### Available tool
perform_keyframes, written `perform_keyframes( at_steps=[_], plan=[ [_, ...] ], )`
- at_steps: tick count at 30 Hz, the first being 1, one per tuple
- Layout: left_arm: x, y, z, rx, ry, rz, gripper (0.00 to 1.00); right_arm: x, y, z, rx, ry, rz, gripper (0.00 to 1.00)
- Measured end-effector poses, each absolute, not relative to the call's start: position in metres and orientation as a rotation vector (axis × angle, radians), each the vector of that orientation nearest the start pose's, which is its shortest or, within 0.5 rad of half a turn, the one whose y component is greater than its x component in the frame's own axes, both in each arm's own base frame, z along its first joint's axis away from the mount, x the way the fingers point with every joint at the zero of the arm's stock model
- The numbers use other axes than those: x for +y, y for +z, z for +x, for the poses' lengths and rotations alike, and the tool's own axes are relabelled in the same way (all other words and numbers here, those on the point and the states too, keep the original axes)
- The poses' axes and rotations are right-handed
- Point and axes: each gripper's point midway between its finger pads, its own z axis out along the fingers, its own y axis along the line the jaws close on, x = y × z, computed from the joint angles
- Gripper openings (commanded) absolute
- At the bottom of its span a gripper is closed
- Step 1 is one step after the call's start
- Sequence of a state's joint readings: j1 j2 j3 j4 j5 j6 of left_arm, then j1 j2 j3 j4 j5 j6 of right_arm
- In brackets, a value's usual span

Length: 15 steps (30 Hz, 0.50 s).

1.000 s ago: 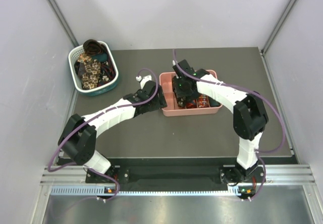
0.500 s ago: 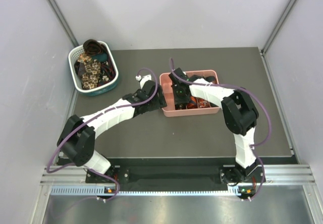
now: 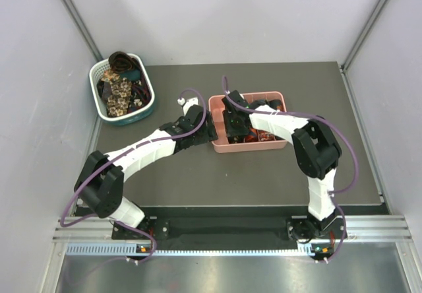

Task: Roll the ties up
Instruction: Place the rolled tie into the container

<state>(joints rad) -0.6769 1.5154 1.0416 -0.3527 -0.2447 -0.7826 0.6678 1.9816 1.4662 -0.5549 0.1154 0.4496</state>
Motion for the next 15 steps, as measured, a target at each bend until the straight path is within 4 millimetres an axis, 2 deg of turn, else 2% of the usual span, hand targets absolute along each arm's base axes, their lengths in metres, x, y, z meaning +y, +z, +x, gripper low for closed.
perform_keyframes(
  at_steps=[4, 5, 6, 10, 15],
  plan=[
    [-0.239, 0.114, 0.32, 2.39, -0.404, -0.237, 0.75, 0.28, 0.051, 0.358, 2.638, 0.223, -0.251, 0.49],
    [-0.239, 0.114, 0.32, 2.39, -0.403, -0.235, 0.75, 0.279, 0.052, 0.357, 2.637, 0.22, -0.252, 0.56],
    [-0.239, 0.114, 0.32, 2.391, -0.403, -0.233, 0.75, 0.279, 0.053, 0.357, 2.636, 0.219, -0.247, 0.57],
    [-0.239, 0.114, 0.32, 2.391, -0.399, -0.223, 0.75, 0.275, 0.065, 0.356, 2.625, 0.203, -0.24, 0.57],
    [-0.238, 0.114, 0.32, 2.391, -0.396, -0.214, 0.75, 0.274, 0.066, 0.355, 2.624, 0.197, -0.239, 0.53]
  ],
)
